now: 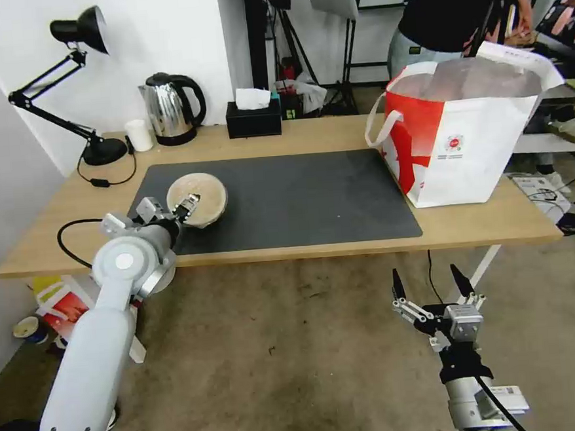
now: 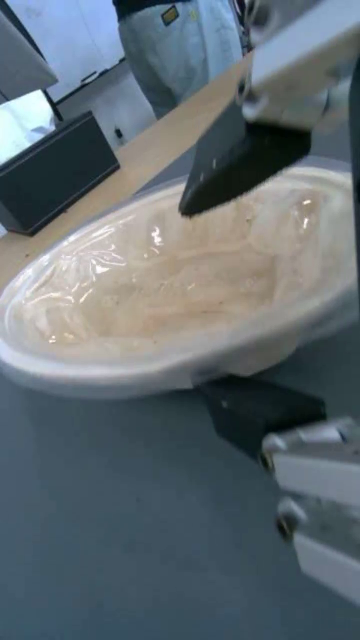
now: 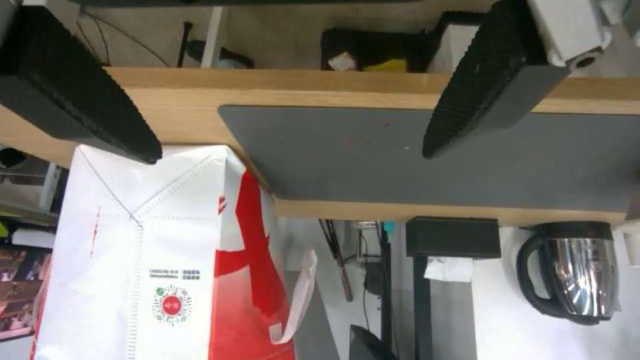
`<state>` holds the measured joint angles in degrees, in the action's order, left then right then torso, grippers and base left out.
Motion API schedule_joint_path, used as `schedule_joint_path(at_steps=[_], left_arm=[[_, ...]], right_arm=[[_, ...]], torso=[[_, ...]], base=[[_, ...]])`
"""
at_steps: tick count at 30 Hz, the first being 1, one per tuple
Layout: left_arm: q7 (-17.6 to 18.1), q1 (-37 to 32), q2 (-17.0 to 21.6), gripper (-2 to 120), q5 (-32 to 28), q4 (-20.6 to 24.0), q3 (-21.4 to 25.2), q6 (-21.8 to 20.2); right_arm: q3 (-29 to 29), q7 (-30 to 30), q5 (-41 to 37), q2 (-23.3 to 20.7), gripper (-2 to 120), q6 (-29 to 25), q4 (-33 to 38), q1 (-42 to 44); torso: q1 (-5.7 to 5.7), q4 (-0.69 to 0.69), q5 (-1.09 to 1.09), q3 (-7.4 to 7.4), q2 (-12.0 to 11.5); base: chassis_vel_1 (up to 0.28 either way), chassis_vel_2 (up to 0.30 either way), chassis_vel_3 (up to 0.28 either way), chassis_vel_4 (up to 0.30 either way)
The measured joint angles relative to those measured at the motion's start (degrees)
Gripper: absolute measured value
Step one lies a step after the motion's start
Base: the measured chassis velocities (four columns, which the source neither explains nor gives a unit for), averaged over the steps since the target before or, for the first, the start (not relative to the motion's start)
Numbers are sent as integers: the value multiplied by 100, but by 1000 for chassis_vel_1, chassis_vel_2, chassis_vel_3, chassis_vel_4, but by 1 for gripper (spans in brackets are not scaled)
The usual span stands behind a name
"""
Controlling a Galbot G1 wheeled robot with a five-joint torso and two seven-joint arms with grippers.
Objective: Pick up the trash from the table and place it into the takeout bag.
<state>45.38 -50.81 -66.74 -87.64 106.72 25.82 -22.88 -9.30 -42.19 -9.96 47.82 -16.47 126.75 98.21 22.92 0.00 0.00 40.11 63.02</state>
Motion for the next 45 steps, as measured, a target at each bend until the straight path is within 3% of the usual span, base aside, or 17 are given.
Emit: schedule_joint_path(at_steps=[5,7,14,17,35,45], left_arm=[[0,27,1,48,2,2,-19,1],[0,34,0,35,2,1,-25,2],[0,18,-3,17,23,40,-27,8],[0,13,3,0,44,67,-25,17],[-23,-71,23,0,136,219,18,135],[-73,56,172,0,-182,593,28,226]], right_arm=[[0,0,0,0,100,0,0,0],[0,0,0,0,100,0,0,0],[0,0,0,0,100,0,0,0],[0,0,0,0,100,0,0,0],[0,0,0,0,100,0,0,0],[0,0,0,0,100,0,0,0]], torso=[[0,0,0,0,0],[0,0,0,0,0],[0,0,0,0,0],[0,0,0,0,0],[-1,0,0,0,0],[-1,0,0,0,0]], base=[[0,0,0,0],[0,0,0,0],[0,0,0,0],[0,0,0,0],[0,0,0,0],[0,0,0,0]])
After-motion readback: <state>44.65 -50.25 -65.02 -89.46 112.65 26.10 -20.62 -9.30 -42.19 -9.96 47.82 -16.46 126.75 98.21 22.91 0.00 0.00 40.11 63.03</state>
